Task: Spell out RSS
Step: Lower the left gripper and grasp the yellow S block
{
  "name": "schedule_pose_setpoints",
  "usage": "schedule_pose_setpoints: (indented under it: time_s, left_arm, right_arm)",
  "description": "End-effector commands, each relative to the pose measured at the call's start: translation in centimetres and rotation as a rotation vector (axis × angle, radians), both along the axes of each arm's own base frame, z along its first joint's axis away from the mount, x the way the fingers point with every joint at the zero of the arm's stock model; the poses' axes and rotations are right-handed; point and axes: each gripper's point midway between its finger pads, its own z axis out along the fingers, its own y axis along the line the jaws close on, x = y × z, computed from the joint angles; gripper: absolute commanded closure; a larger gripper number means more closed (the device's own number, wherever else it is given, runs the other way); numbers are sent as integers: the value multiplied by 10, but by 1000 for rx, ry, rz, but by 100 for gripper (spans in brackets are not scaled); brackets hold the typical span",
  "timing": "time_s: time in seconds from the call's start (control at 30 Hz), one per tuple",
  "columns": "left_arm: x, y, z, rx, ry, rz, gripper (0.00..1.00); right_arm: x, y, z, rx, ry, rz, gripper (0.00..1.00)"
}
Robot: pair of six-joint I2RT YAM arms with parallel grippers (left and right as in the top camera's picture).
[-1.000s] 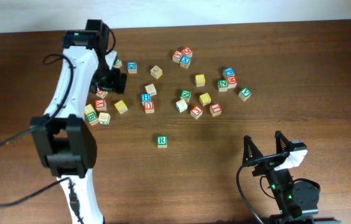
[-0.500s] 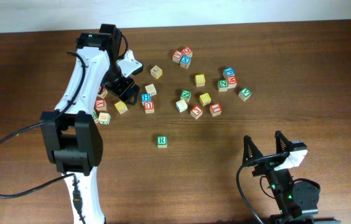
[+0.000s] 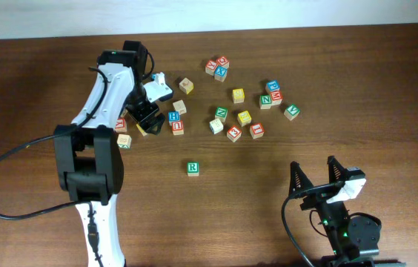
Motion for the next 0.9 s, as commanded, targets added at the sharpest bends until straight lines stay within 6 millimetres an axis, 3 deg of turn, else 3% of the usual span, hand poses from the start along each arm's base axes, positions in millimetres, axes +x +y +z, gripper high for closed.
schedule_pose_setpoints:
  time_s: [0.0, 0.1, 0.3, 0.33, 0.43, 0.57, 0.87]
  left_arm:
    - [-2, 10, -21, 43, 18, -22, 6]
    - [-3, 10, -30, 44, 34, -23, 17]
    - [-16, 11, -51, 49, 94, -58, 17]
    - [-18, 12, -53, 50, 101, -67, 22]
    - [-19, 12, -56, 49, 101, -71, 22]
    - [-13, 11, -56, 43, 76, -68, 35]
    - [-12, 6, -56, 13, 74, -44, 39]
  right_arm:
    - [-1, 4, -3, 1, 7, 22, 2]
    - [-1, 4, -3, 1, 6, 22, 2]
    - [-1, 4, -3, 1, 7, 22, 2]
    - [-1, 4, -3, 1, 6, 22, 2]
    - [-1, 4, -3, 1, 7, 22, 2]
    - [-1, 4, -3, 1, 7, 22, 2]
    - [-1, 4, -3, 1, 7, 22, 2]
